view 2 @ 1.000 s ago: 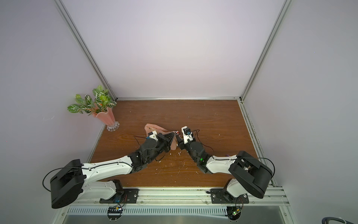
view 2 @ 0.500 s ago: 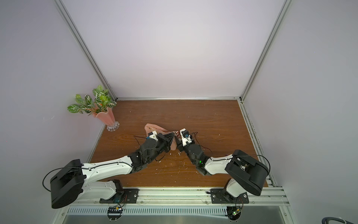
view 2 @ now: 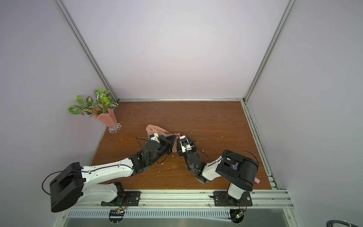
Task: Remove the decoration from the bag
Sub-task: Remove the decoration item from the bag.
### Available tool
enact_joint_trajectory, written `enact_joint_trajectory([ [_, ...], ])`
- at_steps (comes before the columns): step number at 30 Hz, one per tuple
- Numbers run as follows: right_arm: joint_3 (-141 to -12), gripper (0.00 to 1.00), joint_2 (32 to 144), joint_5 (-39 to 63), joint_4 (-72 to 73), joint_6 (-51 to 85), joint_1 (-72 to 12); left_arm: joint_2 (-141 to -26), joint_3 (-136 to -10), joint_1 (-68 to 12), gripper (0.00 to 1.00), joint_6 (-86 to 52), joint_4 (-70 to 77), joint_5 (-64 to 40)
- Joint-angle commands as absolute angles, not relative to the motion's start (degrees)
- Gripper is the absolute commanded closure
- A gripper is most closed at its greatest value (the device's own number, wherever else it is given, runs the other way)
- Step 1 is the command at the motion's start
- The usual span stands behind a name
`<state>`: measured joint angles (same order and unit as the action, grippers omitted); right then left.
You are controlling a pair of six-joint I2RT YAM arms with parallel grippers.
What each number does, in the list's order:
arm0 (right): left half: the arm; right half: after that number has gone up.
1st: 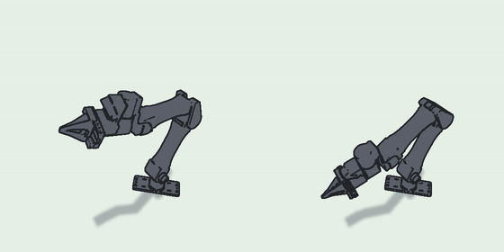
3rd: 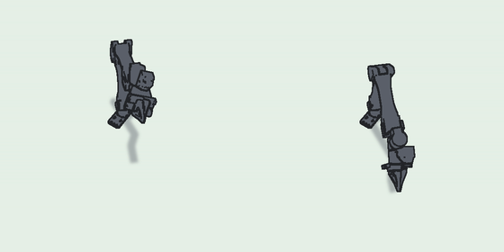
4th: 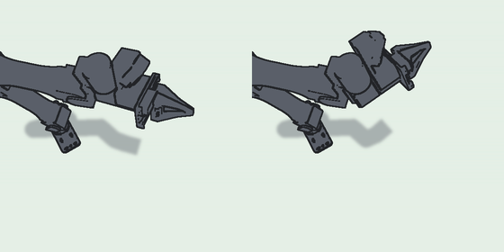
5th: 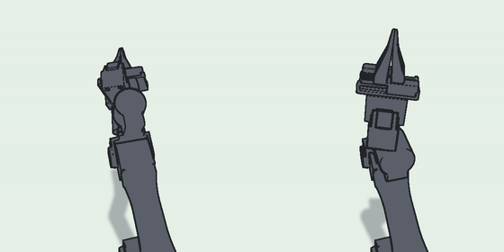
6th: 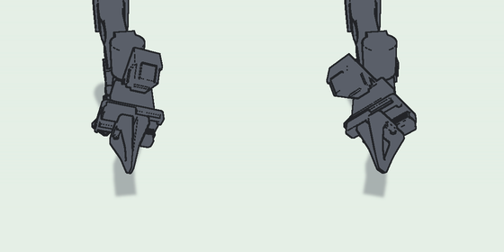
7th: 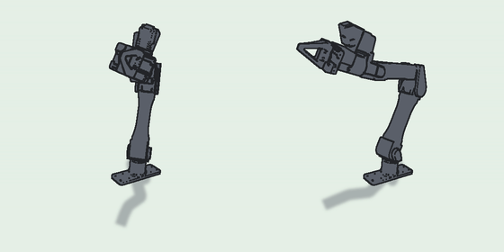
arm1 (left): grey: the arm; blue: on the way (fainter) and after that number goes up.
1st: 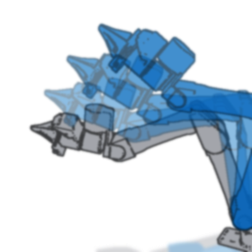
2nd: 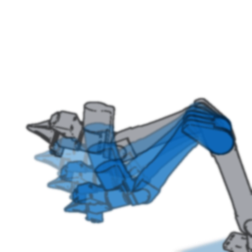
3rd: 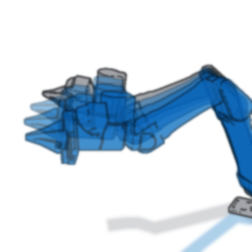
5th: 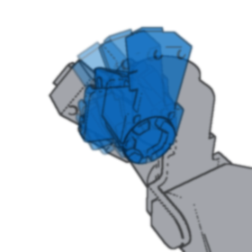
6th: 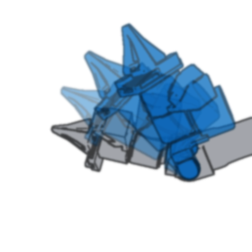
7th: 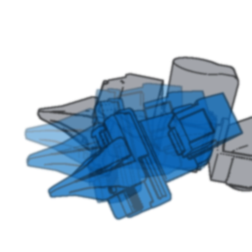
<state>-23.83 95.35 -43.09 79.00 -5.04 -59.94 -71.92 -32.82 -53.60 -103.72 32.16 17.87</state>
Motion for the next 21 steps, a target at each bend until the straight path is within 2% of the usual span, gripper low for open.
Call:
enact_joint_trajectory([
  [1,-24.21,0.37,94.48,-45.92,82.55,-6.85,-60.04,-70.40,-33.16,-53.42,1.00,-103.54,33.27,19.13],
  [14,-26.43,0.29,94.75,-43.82,81.32,-7.13,-59.92,-70.65,-33.14,-53.44,1.00,-103.55,33.27,18.90],
  [21,-26.99,0.29,94.06,-42.53,79.68,-6.40,-59.20,-70.67,-33.28,-53.44,1.00,-103.45,33.06,18.91],
])
